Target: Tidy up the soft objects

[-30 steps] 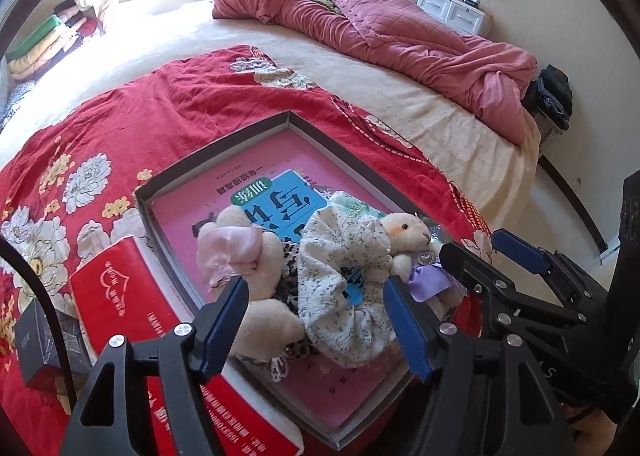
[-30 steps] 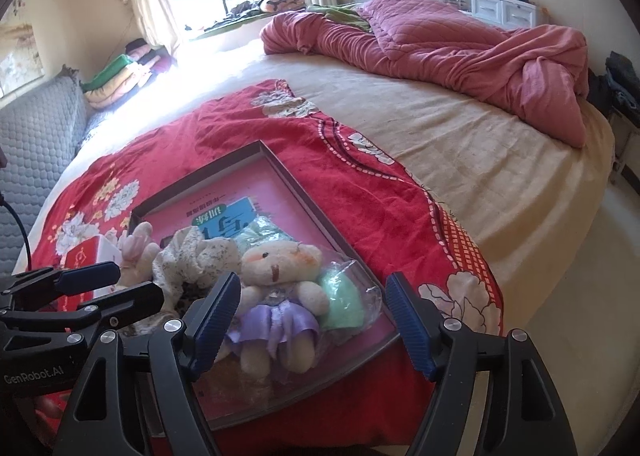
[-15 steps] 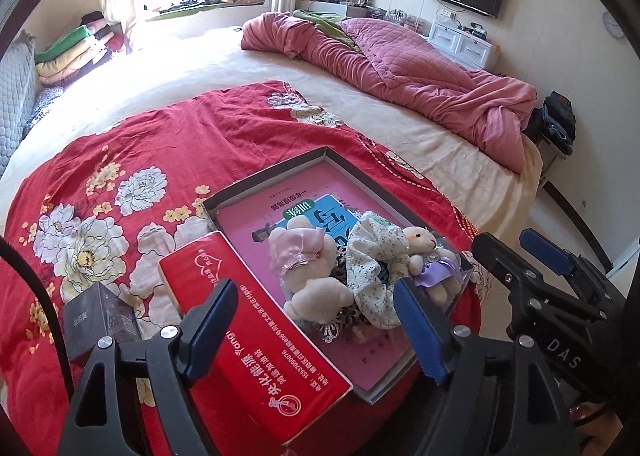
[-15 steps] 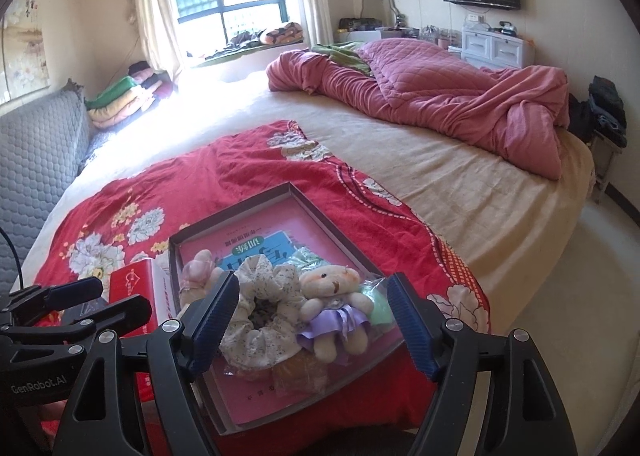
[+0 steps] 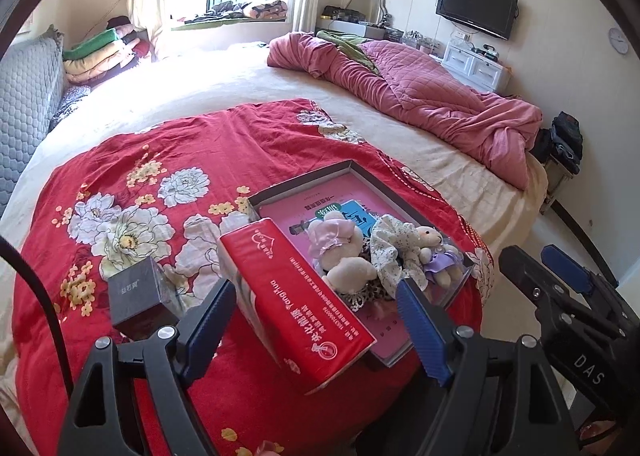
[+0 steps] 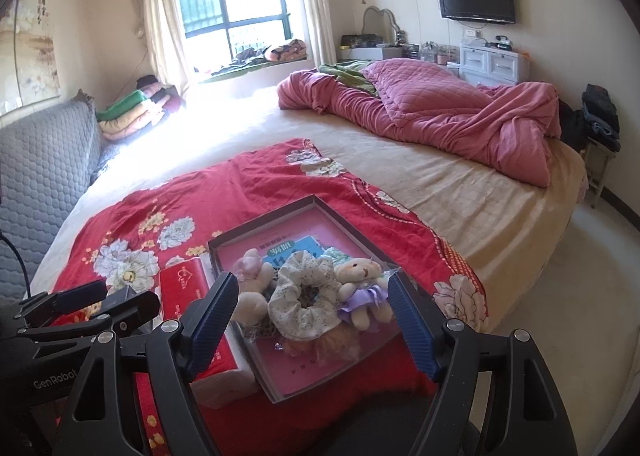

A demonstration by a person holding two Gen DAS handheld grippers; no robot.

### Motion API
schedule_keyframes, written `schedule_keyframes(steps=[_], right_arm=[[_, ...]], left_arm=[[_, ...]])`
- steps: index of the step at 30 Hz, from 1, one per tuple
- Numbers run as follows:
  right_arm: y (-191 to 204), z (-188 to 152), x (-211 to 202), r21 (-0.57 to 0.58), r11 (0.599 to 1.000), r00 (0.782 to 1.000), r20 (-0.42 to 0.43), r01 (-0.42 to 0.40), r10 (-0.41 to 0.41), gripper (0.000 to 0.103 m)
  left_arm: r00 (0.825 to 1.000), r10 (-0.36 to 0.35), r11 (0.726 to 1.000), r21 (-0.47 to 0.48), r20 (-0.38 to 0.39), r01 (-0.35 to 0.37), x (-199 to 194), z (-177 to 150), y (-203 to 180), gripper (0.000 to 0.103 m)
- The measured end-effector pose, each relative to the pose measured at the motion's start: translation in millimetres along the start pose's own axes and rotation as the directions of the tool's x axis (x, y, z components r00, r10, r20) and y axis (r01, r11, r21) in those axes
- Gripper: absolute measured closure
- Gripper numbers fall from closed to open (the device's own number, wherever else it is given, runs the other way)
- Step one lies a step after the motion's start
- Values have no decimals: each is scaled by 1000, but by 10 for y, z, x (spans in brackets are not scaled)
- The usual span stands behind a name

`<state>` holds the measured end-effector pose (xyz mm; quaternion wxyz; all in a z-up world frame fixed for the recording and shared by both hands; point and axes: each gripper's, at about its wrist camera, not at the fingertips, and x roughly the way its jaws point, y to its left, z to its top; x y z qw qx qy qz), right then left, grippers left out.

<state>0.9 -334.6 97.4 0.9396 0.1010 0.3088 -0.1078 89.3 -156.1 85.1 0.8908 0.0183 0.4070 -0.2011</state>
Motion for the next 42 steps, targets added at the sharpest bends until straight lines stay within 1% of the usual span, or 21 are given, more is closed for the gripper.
schedule_keyframes(steps=[4, 12, 13, 15, 16, 19, 23, 26, 33, 42], right_arm=[[23, -144, -140, -11, 1000, 1000, 4, 23, -23, 25], [56, -392, -232, -77, 994, 996, -38, 81, -84, 25], [47, -411, -235, -73, 994, 995, -49, 81, -85, 25], [33, -448, -262, -81, 994, 996, -38, 79, -83, 25], [31, -475, -280, -90, 992, 995, -31, 94, -97, 25], [6, -566, -295, -95, 991, 995, -37, 92, -96, 25], [-5, -680, -294, -104, 991, 994, -56, 88, -94, 25], [-17, -739, -267, -98, 990, 990, -93, 98, -107, 25], [-32, -817, -210, -91, 991, 987, -116, 100, -111, 24], [-62, -837, -160, -89, 990, 984, -137, 106, -117, 24]], left_arm=[[1000, 31, 1000, -4, -4, -31, -93, -145, 60, 22], [998, 62, 998, 7, -27, -62, -159, -424, 91, 22], [997, 71, 997, 10, -31, -70, -157, -449, 89, 22], [997, 71, 997, 13, -37, -70, -147, -498, 86, 22], [997, 71, 997, 10, -42, -71, -138, -524, 86, 22], [996, 75, 997, 16, -50, -75, -105, -587, 63, 22], [994, 84, 996, 27, -63, -82, -60, -648, 31, 22], [993, 96, 995, 40, -73, -94, -29, -683, -3, 22], [992, 95, 995, 51, -87, -91, 31, -741, -68, 22], [991, 97, 995, 36, -97, -94, 80, -786, -59, 22]])
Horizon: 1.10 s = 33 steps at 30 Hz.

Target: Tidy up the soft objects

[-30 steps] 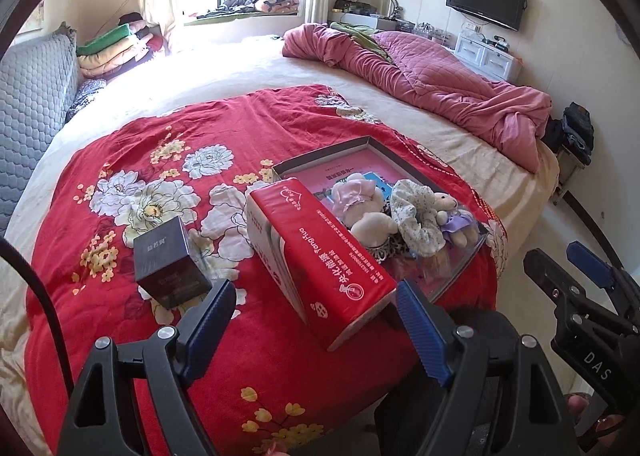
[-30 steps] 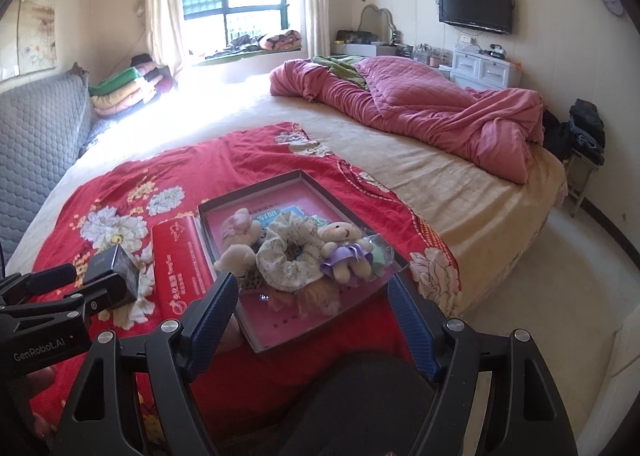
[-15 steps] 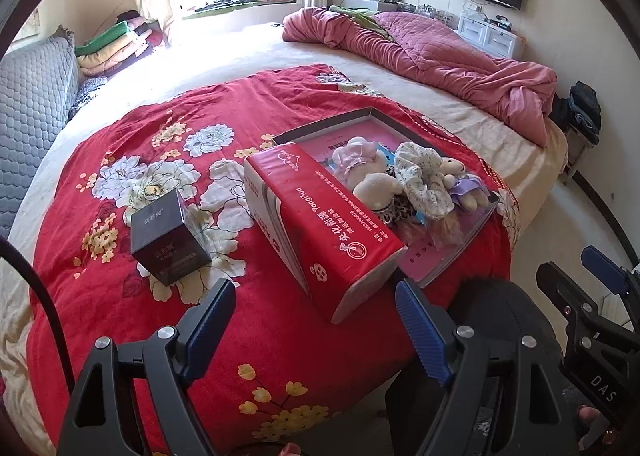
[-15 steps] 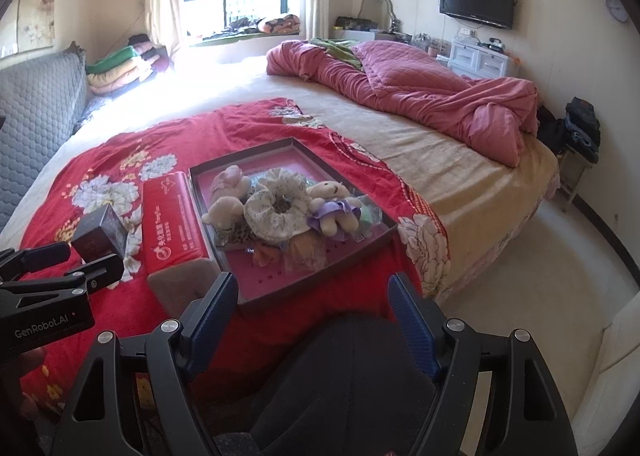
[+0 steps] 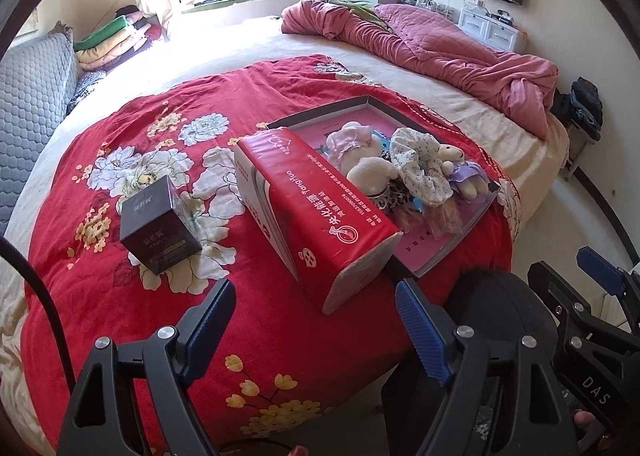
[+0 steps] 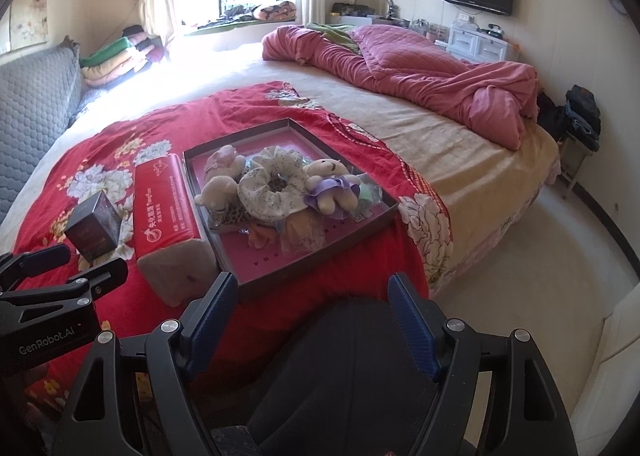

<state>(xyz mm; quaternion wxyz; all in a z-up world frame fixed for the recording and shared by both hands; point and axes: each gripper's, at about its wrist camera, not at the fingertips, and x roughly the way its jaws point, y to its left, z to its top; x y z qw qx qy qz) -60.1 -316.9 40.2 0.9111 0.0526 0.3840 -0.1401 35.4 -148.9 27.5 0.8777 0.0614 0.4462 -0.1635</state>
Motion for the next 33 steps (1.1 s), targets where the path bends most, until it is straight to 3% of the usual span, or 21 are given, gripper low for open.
schedule_keyframes(steps=[33], right_arm=[[3, -20, 31, -2, 1000, 1000, -8, -1, 1, 24]], left_arm=[[1000, 2, 1000, -9, -23, -3, 72, -51, 16, 22]])
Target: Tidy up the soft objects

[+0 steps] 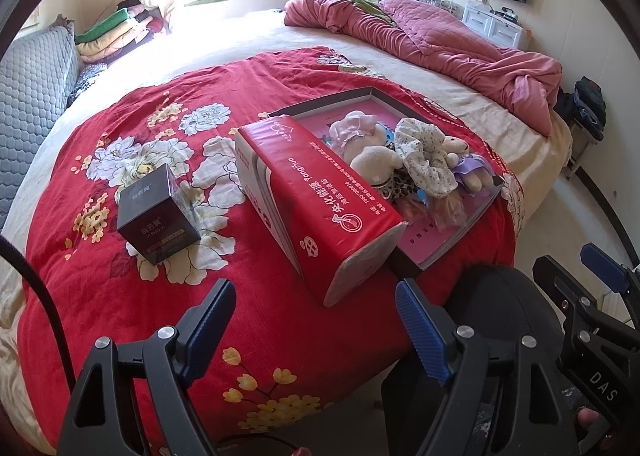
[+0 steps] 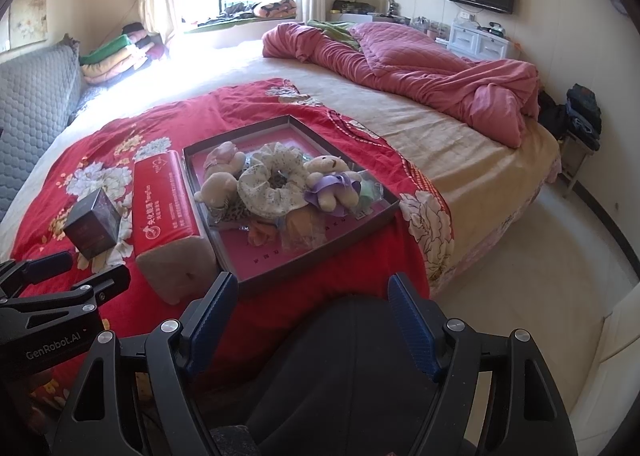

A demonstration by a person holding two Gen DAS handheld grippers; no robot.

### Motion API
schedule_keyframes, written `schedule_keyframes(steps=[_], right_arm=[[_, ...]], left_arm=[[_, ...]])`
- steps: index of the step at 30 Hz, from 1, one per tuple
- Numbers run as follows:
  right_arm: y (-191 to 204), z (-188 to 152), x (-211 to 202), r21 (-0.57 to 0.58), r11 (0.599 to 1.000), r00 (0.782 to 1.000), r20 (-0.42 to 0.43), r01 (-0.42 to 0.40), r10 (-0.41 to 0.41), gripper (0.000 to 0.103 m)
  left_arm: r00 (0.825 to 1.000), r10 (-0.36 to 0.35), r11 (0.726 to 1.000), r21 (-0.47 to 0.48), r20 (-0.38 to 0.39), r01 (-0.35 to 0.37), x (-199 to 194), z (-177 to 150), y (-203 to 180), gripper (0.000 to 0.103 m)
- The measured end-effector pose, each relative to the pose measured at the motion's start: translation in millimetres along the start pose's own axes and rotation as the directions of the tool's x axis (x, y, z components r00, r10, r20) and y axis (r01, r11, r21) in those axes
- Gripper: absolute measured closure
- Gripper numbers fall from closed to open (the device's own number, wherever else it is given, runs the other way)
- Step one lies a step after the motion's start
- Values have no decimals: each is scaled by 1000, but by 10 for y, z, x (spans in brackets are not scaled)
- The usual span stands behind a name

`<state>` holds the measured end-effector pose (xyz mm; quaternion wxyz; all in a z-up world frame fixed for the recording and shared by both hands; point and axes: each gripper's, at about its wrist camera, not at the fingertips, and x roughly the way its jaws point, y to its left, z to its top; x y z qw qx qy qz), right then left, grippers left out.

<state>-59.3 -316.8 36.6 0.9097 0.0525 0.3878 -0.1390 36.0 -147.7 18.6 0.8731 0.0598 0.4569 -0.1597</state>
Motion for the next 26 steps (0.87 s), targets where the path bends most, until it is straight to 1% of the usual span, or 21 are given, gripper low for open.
schedule_keyframes(steps=[20, 24, 26], right_arm=[[-30, 7, 47, 12, 1000, 1000, -15, 5, -5, 24], [32, 46, 19, -12, 1000, 1000, 7, 5, -5, 24], [158, 142, -54, -62, 998, 998, 67, 7, -2, 24]], left_arm=[[1000, 0, 1000, 2, -5, 0, 4, -11, -1, 22], [1000, -11, 1000, -11, -6, 11, 28, -36, 46, 22], [1000, -22, 999, -42, 4, 22, 1, -56, 185, 22]])
